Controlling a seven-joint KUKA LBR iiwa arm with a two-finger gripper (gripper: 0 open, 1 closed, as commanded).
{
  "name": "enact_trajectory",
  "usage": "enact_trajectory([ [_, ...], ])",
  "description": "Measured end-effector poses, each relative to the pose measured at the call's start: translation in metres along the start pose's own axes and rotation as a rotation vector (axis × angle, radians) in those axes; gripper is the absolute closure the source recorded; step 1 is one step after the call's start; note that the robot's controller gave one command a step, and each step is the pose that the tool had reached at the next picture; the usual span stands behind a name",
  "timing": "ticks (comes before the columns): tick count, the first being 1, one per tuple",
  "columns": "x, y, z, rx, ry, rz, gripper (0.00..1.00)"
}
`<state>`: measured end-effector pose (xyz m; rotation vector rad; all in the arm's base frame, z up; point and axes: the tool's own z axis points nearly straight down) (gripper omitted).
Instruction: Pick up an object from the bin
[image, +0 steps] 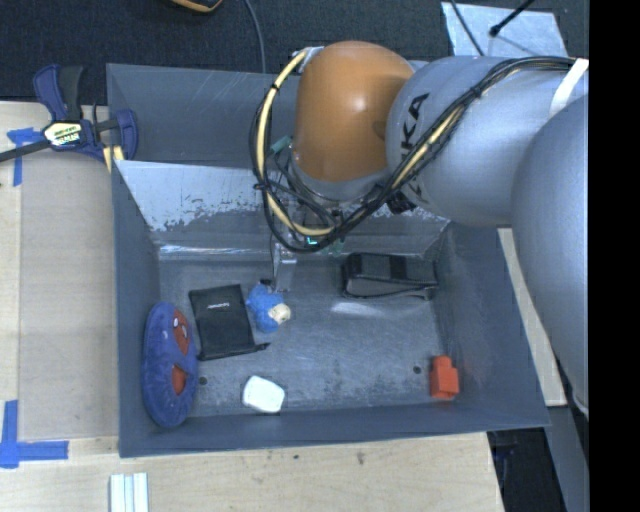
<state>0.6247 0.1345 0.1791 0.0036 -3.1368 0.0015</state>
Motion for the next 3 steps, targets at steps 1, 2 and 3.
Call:
enact_trajectory([
  [1, 0.047, 0.029, 0.113, -0.001, 0.000, 0.015, 0.00],
  [2, 0.080, 0.049, 0.078, -0.003, -0.006, 0.030, 0.00],
  [3, 0.085, 0.035, 0.049, -0.003, -0.011, 0.110, 0.00],
])
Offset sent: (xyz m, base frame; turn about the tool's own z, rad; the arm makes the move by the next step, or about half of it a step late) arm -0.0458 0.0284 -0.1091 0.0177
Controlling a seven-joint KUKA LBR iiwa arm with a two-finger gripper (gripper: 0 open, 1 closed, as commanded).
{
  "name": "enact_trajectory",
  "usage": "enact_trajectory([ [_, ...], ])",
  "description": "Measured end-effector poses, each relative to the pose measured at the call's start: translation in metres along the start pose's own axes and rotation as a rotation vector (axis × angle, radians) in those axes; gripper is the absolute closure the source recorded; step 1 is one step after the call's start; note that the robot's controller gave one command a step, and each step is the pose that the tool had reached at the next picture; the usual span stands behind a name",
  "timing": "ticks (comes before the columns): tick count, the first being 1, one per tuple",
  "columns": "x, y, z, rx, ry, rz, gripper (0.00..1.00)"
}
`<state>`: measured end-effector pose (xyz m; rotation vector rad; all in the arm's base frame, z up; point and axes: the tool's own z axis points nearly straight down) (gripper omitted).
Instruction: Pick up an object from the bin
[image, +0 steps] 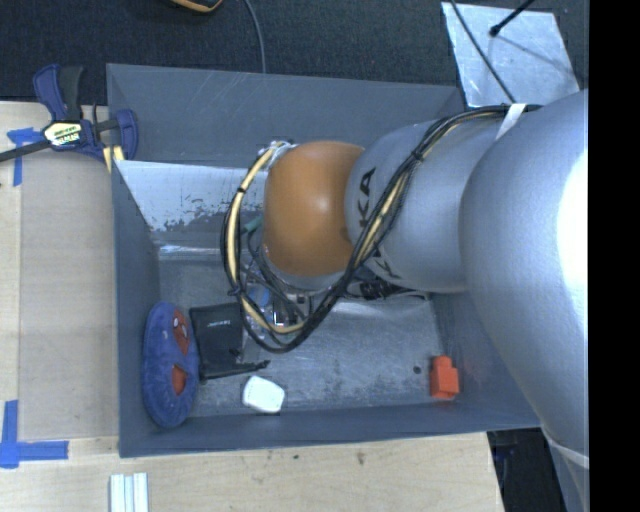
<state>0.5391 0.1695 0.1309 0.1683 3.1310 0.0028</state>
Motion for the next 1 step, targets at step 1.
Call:
enact_trajectory([
  [1, 0.0131, -0.0078, 0.0632, 0.003, 0.007, 0.047, 0.00],
])
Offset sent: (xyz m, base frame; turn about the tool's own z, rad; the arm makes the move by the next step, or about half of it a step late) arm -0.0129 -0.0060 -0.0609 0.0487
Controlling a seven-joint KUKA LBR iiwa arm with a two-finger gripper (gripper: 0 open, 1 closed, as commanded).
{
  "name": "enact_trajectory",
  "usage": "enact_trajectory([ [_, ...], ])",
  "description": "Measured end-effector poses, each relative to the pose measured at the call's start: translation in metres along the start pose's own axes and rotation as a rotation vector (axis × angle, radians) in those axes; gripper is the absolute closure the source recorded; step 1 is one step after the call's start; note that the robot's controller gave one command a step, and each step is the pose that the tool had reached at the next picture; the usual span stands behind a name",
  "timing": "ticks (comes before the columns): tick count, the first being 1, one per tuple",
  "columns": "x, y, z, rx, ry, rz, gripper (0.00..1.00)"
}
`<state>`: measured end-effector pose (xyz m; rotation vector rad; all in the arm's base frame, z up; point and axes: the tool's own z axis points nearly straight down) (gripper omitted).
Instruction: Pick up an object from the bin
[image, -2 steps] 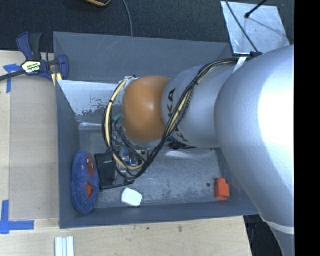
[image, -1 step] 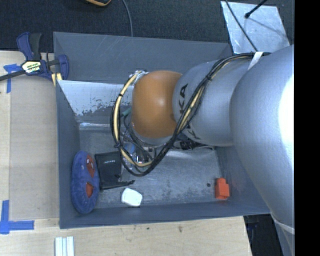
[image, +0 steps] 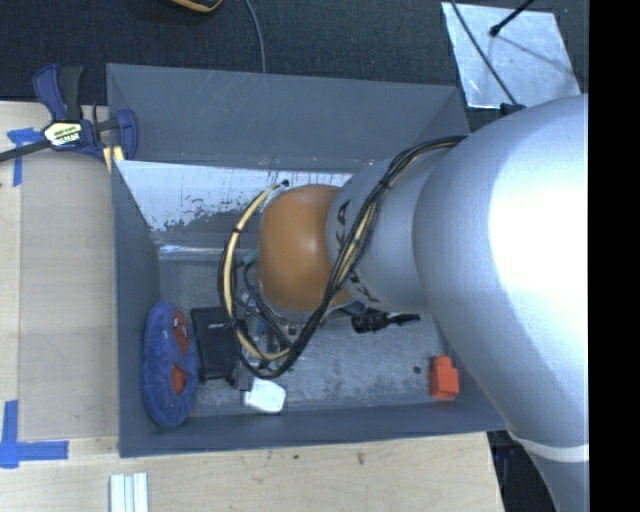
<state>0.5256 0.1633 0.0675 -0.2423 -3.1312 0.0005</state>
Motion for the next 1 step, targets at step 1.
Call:
enact_trajectory([
  [1, -0.0011, 0.0005, -0.0009, -0.002, -0.002, -0.001, 0.00],
])
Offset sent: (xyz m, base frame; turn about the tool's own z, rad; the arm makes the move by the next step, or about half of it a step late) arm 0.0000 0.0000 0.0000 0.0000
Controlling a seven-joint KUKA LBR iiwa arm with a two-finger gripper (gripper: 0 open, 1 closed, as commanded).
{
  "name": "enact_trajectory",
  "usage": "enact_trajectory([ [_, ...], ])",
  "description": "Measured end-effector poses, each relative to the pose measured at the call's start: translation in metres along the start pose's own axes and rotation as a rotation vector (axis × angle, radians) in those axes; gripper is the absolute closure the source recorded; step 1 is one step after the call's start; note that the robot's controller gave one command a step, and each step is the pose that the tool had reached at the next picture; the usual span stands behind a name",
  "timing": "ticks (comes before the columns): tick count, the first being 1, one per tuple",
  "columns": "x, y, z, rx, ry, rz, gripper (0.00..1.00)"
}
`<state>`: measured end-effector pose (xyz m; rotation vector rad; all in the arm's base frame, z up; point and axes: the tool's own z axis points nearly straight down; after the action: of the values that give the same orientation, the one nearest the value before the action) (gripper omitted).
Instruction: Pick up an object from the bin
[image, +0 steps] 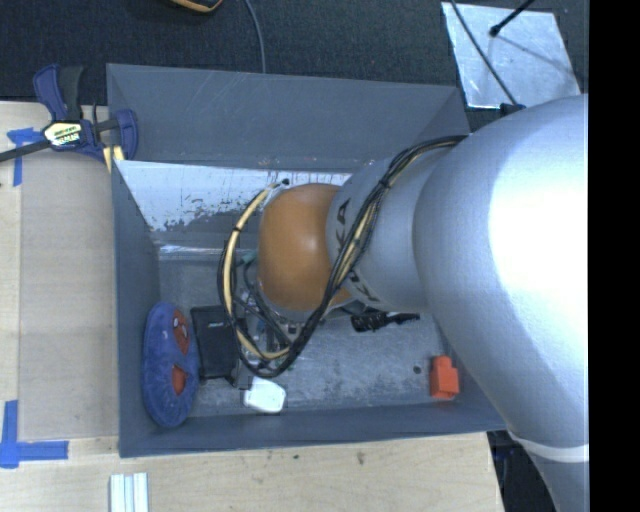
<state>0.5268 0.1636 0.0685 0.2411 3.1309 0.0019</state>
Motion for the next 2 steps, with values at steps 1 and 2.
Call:
enact_trajectory([
  [1, 0.000, 0.000, -0.001, -0.001, -0.002, 0.000, 1.00],
  [2, -0.002, 0.001, -0.027, -0.001, -0.004, 0.001, 1.00],
])
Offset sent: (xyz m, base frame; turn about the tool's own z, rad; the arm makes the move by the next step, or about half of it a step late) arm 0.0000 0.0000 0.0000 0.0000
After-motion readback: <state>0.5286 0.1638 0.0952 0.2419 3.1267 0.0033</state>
